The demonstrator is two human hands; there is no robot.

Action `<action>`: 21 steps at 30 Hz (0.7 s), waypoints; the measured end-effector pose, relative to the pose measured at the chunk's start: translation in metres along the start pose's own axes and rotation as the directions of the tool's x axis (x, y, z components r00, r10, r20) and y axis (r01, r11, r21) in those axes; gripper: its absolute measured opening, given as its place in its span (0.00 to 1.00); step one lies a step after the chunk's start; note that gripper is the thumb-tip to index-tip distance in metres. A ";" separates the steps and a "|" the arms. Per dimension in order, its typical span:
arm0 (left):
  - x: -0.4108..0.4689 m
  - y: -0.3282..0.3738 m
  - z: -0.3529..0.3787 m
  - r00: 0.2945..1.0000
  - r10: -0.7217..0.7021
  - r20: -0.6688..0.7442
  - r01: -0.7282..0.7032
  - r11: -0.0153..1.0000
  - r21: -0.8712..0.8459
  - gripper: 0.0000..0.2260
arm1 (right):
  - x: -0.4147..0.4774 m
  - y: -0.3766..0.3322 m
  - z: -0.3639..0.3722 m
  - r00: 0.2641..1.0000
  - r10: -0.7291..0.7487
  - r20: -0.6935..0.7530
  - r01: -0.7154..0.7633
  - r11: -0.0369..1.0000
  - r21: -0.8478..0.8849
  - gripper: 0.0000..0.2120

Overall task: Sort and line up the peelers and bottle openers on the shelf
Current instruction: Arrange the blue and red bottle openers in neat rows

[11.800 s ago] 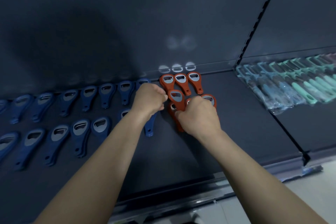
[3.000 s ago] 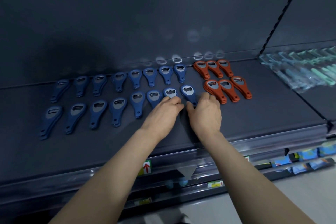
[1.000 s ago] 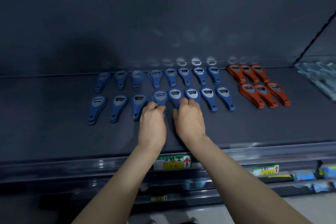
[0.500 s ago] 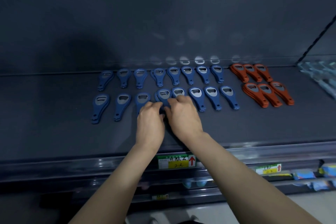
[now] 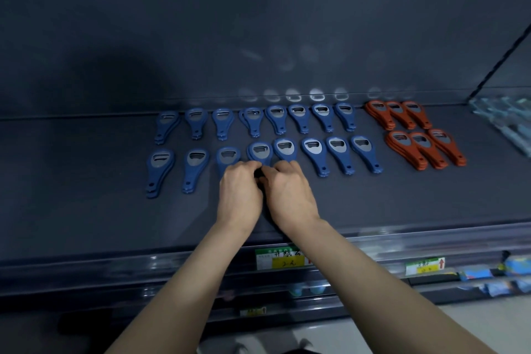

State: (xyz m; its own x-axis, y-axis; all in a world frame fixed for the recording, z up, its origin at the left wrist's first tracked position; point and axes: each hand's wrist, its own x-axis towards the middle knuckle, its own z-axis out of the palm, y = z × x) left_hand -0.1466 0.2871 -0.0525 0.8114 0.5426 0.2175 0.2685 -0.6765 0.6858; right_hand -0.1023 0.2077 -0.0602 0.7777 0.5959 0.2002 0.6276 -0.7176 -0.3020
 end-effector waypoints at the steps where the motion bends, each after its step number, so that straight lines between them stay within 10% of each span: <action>1: 0.000 0.000 -0.001 1.000 0.003 0.005 -0.003 1.000 0.000 0.15 | 0.000 -0.001 -0.001 1.000 0.006 -0.002 -0.006 1.000 0.002 0.14; 10: -0.001 -0.028 -0.045 0.975 0.015 -0.222 0.036 0.975 0.221 0.10 | 0.008 -0.033 -0.009 0.997 -0.077 0.014 0.075 0.995 0.069 0.12; 21: -0.013 -0.060 -0.064 0.989 -0.129 -0.079 0.141 0.975 0.173 0.18 | 0.011 -0.061 0.010 0.987 -0.088 0.135 0.084 0.996 0.036 0.17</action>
State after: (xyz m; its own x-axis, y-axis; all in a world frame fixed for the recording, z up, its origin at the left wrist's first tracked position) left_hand -0.2067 0.3521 -0.0518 0.7264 0.6628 0.1818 0.4656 -0.6692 0.5791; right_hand -0.1323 0.2619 -0.0489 0.7072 0.7001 0.0989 0.6892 -0.6512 -0.3178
